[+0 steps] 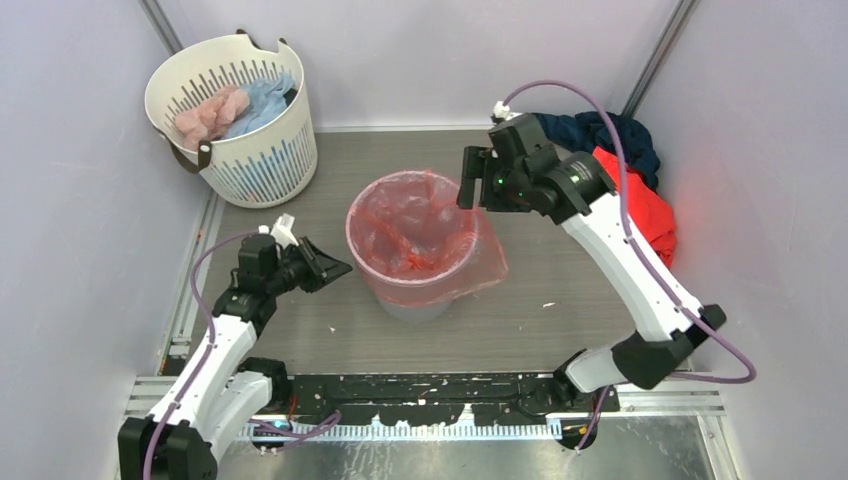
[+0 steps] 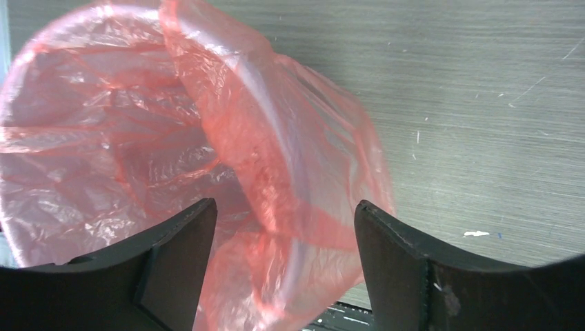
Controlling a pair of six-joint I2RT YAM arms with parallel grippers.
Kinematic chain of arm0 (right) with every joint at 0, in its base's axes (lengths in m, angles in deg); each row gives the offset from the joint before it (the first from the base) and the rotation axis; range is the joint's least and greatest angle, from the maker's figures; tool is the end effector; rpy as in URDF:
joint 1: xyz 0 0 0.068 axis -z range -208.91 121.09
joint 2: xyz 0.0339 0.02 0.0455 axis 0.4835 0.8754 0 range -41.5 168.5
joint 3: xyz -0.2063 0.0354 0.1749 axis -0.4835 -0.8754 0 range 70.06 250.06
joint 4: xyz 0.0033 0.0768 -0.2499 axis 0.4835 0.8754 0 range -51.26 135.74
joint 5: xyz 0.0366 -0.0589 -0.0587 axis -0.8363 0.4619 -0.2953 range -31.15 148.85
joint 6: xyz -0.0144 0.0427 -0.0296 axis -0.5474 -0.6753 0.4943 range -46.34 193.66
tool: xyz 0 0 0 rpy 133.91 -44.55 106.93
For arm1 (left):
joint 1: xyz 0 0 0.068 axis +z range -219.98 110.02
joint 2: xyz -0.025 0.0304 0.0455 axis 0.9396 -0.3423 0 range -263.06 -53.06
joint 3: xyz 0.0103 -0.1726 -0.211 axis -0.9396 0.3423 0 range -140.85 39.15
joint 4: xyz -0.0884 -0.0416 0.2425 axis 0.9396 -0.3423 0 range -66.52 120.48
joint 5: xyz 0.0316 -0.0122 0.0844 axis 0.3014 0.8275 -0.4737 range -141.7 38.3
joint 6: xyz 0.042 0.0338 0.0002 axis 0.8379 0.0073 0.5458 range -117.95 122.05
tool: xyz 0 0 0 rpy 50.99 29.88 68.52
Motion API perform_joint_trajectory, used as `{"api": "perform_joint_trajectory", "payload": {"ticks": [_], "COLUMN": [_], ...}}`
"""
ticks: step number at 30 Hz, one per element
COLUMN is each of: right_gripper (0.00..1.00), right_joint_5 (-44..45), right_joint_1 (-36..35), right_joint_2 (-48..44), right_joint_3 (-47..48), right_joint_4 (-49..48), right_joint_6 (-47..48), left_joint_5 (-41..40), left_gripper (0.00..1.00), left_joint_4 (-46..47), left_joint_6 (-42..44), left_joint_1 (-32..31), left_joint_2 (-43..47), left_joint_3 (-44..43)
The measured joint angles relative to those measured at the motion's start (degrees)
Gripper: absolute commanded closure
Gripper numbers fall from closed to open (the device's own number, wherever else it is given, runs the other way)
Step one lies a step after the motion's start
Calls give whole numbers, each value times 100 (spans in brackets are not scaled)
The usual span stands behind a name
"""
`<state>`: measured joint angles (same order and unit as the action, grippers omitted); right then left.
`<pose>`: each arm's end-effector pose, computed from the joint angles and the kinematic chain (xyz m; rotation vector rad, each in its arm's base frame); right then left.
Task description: Put the trash bags into the trash bin
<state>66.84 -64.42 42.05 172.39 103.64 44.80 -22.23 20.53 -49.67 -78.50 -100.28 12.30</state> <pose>0.2297 0.1578 0.4327 -0.0716 2.3970 0.3726 0.1773 -0.0441 0.2252 -0.5061 2.1882 -1.1444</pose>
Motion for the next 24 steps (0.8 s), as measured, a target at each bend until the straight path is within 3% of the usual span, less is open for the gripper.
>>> {"api": "perform_joint_trajectory", "payload": {"ticks": [5,12,18,24], "right_gripper": [10,9,12,17], "right_joint_5": [363,437,-170,-573], "right_joint_1": [37,669,1150,1196], "right_joint_2": [-855,-2262,-2566,-2680], "right_joint_3": [-492,-2365,-4009,-4988], "right_joint_4": [-125,-516,-1296,-2216], "right_joint_6": [-188,-686,-1233,-1700], "left_joint_5": [-31,-103,-212,-474], "left_gripper": [86,84,74,73], "left_joint_4": [-516,-1045,-1298,-1565], "left_joint_6": [74,168,308,553], "left_joint_1": [0,0,0,0], "left_joint_2": [461,673,415,17], "left_joint_3": [-7,-256,-885,-1486]}}
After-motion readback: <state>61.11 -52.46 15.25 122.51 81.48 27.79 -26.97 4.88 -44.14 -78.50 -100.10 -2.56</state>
